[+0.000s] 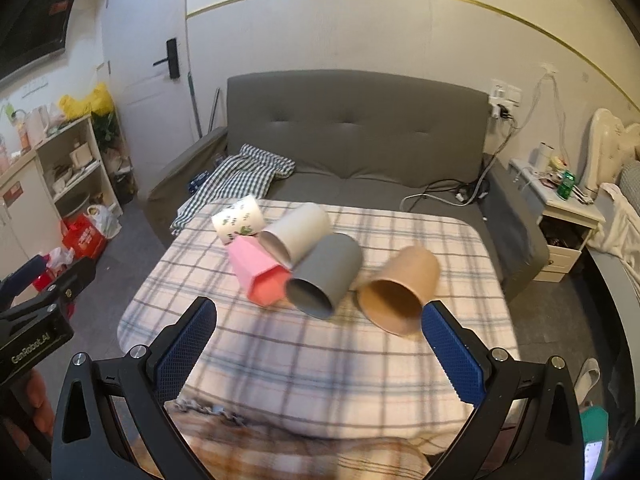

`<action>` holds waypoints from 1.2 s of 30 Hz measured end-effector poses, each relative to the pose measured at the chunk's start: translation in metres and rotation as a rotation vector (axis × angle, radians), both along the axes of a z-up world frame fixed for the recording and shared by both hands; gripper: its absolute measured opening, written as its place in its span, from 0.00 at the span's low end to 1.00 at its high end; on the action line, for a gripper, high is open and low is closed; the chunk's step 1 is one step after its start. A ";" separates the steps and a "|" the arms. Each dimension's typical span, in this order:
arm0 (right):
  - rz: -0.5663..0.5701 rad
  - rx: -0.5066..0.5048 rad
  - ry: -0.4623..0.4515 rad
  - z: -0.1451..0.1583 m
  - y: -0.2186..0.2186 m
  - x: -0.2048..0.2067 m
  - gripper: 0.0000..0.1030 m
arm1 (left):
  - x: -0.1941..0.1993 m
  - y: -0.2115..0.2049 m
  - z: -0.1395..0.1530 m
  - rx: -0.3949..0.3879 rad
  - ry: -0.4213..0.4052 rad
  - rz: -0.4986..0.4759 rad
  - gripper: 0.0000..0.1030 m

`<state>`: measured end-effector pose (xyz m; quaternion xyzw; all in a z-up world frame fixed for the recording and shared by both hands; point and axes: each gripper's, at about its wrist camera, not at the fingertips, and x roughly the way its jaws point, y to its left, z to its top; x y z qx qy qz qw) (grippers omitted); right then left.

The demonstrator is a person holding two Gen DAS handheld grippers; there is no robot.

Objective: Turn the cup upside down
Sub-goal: 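Reach the right gripper to the leaf-print paper cup and grasp its body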

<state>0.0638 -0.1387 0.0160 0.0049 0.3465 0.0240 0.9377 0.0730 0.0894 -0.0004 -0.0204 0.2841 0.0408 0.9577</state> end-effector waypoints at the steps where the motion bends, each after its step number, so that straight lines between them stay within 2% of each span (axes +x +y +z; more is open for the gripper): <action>1: 0.010 0.002 0.010 0.000 0.009 0.008 1.00 | 0.005 0.005 -0.002 0.003 0.003 0.005 0.98; 9: 0.064 0.034 0.097 -0.014 0.084 0.089 1.00 | 0.069 0.069 -0.026 0.019 0.066 0.069 0.98; 15: 0.006 0.076 0.190 -0.041 0.128 0.163 1.00 | 0.111 0.105 -0.041 0.012 0.108 0.119 0.98; 24: -0.187 0.201 0.313 -0.088 0.138 0.257 1.00 | 0.149 0.127 -0.060 -0.005 0.143 0.149 0.98; 31: -0.257 0.231 0.420 -0.118 0.138 0.300 0.97 | 0.175 0.134 -0.070 0.005 0.163 0.154 0.98; 35: -0.271 0.205 0.454 -0.134 0.139 0.313 0.96 | 0.183 0.139 -0.074 -0.005 0.175 0.160 0.98; 36: -0.270 0.204 0.461 -0.138 0.139 0.315 0.94 | 0.183 0.140 -0.076 -0.010 0.176 0.159 0.98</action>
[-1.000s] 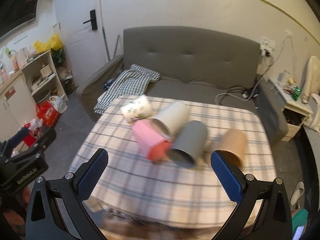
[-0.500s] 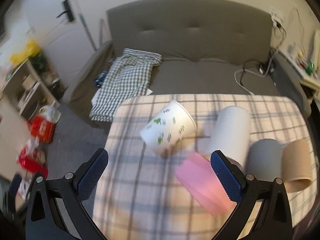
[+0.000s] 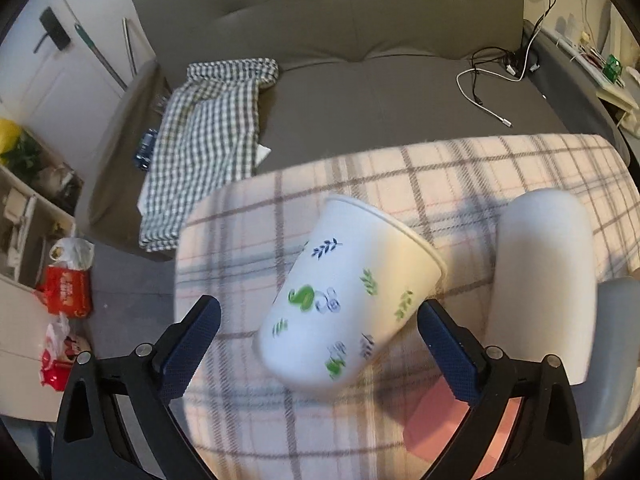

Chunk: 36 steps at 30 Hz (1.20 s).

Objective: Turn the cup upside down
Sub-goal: 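Reach the right gripper to the leaf-print paper cup and grasp its body, then lift the leaf-print cup with the right gripper and turn it rim-down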

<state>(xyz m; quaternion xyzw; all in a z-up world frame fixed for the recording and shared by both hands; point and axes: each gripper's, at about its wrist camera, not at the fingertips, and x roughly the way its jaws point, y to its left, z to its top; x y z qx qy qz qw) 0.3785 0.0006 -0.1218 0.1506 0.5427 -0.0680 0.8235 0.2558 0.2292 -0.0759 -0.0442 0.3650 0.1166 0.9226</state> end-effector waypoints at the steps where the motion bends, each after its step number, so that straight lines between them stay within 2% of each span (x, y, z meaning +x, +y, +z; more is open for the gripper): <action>1: 0.003 0.014 0.008 -0.004 -0.001 0.001 0.87 | 0.000 0.000 -0.001 -0.004 0.003 -0.001 0.98; 3: 0.022 0.018 0.039 -0.013 0.000 0.007 0.78 | 0.000 0.001 -0.003 0.004 0.012 0.001 0.98; 4: 0.035 0.011 0.048 -0.017 0.001 0.009 0.70 | 0.000 0.001 -0.004 0.008 0.014 0.001 0.98; 9: 0.121 -0.024 0.033 -0.016 0.006 0.006 0.63 | -0.005 0.002 -0.004 0.011 0.034 0.009 0.98; 12: 0.181 -0.060 -0.008 -0.005 0.011 -0.004 0.62 | -0.011 0.000 0.002 0.024 0.033 0.009 0.98; 17: 0.315 -0.091 -0.134 0.029 0.019 -0.041 0.61 | -0.028 -0.008 0.023 0.027 0.015 0.010 0.98; 22: 0.394 -0.042 -0.239 0.071 0.010 -0.092 0.61 | -0.054 -0.025 0.049 0.041 -0.021 -0.003 0.98; 25: 0.413 -0.009 -0.265 0.092 -0.010 -0.126 0.61 | -0.076 -0.041 0.064 0.031 -0.049 -0.013 0.98; 29: 0.411 -0.017 -0.301 0.111 -0.037 -0.173 0.61 | -0.104 -0.068 0.074 0.017 -0.067 -0.035 0.98; 32: 0.416 -0.060 -0.319 0.116 -0.060 -0.205 0.61 | -0.128 -0.096 0.079 0.015 -0.072 -0.062 0.98; 36: 0.410 -0.070 -0.322 0.114 -0.096 -0.239 0.61 | -0.153 -0.128 0.078 0.010 -0.067 -0.094 0.98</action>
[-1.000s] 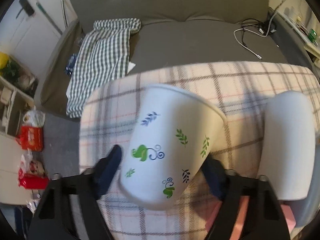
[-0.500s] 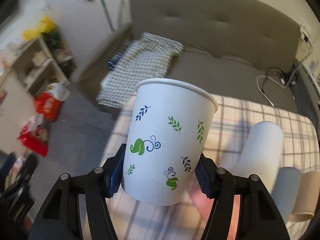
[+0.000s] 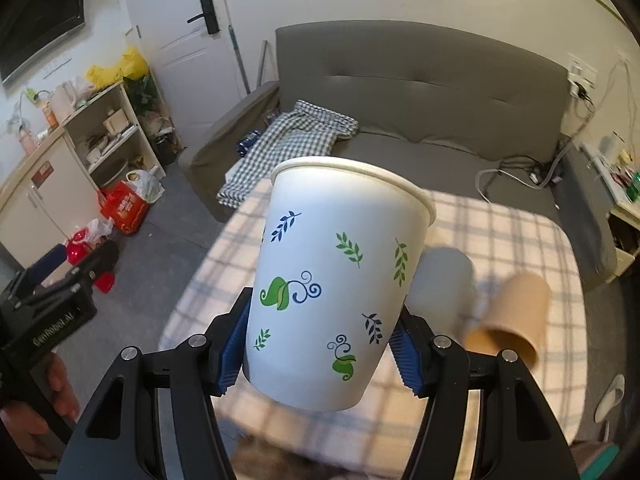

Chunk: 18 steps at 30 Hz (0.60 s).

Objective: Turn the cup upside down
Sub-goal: 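Lift the leaf-print cup with the right gripper and turn it rim-down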

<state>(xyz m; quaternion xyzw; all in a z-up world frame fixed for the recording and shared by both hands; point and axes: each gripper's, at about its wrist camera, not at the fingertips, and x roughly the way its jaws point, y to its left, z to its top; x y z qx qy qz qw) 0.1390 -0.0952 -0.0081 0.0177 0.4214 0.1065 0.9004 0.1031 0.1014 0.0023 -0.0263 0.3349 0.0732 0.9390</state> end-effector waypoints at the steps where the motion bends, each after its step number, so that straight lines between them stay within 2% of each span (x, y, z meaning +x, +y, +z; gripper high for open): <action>1: -0.002 -0.008 -0.002 -0.001 -0.007 -0.008 0.61 | -0.004 -0.007 -0.001 0.004 0.002 -0.002 0.98; 6: -0.021 -0.015 0.019 -0.022 -0.043 -0.031 0.61 | -0.022 -0.036 -0.018 -0.003 0.033 -0.017 0.98; 9: -0.032 -0.011 0.042 -0.038 -0.058 -0.035 0.61 | -0.026 -0.051 -0.033 0.021 0.059 -0.037 0.98; 13: -0.043 -0.001 0.081 -0.060 -0.061 -0.036 0.61 | -0.025 -0.069 -0.052 0.071 0.088 -0.065 0.98; 18: -0.029 -0.015 0.130 -0.087 -0.053 -0.030 0.61 | -0.020 -0.073 -0.072 0.070 0.126 -0.076 0.98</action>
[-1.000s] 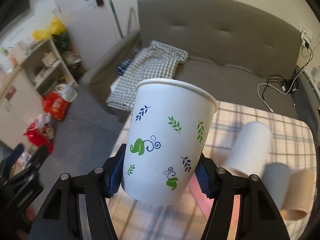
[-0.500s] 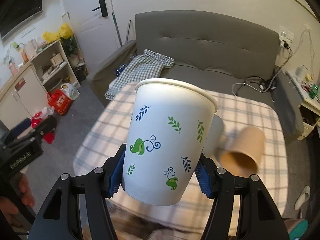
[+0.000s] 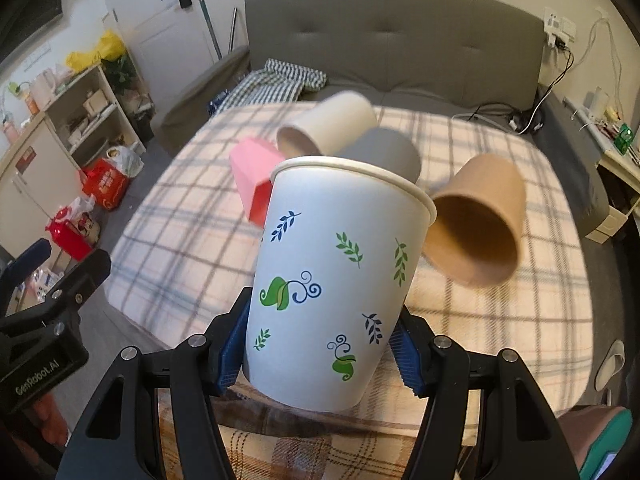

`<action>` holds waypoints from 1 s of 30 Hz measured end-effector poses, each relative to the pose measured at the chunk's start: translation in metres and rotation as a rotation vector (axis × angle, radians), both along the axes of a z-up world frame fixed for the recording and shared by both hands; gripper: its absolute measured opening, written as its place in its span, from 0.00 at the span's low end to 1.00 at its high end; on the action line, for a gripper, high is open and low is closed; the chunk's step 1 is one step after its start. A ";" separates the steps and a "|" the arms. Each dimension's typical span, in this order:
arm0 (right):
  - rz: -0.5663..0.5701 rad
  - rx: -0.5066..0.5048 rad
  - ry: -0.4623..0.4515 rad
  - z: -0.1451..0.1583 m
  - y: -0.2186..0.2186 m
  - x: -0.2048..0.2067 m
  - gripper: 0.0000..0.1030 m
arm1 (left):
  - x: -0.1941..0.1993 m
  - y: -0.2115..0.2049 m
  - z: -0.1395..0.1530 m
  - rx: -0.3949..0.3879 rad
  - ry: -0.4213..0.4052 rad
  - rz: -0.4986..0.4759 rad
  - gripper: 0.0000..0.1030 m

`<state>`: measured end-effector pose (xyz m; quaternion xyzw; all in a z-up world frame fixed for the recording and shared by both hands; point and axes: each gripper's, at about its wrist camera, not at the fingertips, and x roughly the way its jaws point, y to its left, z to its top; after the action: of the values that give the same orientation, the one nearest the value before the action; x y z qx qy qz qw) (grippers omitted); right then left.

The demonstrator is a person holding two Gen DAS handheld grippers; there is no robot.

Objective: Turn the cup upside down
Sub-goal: 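Lift the leaf-print cup with the right gripper and turn it rim-down, then lower the inverted cup onto the tablecloth with the right gripper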

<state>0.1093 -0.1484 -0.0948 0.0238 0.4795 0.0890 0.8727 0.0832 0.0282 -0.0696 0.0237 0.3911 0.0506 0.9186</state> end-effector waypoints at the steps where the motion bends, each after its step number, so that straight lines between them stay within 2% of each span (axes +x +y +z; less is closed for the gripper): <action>1: 0.004 -0.008 0.006 -0.004 0.001 0.001 0.61 | 0.001 0.000 -0.003 0.001 0.007 0.002 0.98; 8: 0.016 -0.041 0.058 -0.028 0.009 0.007 0.61 | 0.007 0.000 -0.015 0.006 0.036 0.005 0.98; 16: -0.006 -0.038 0.092 -0.039 0.009 0.007 0.63 | 0.007 0.000 -0.014 0.017 0.036 0.004 0.98; 17: -0.008 -0.035 0.096 -0.039 0.008 0.007 0.66 | 0.007 -0.001 -0.014 0.020 0.034 0.006 0.98; 18: -0.009 -0.031 0.101 -0.040 0.007 0.007 0.76 | 0.007 -0.001 -0.012 0.022 0.031 0.007 0.98; 19: -0.013 -0.026 0.098 -0.039 0.006 0.006 0.83 | 0.006 -0.001 -0.011 0.024 0.028 0.009 0.98; 22: -0.016 -0.014 0.072 -0.032 0.001 -0.001 0.88 | 0.003 -0.001 -0.005 0.024 0.017 0.016 0.98; 30: -0.044 -0.023 -0.040 0.002 -0.023 -0.028 0.90 | -0.010 -0.015 0.019 -0.005 -0.029 0.003 0.98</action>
<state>0.0812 -0.1711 -0.0932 0.0227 0.4622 0.0648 0.8841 0.0731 0.0136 -0.0508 0.0202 0.3780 0.0512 0.9242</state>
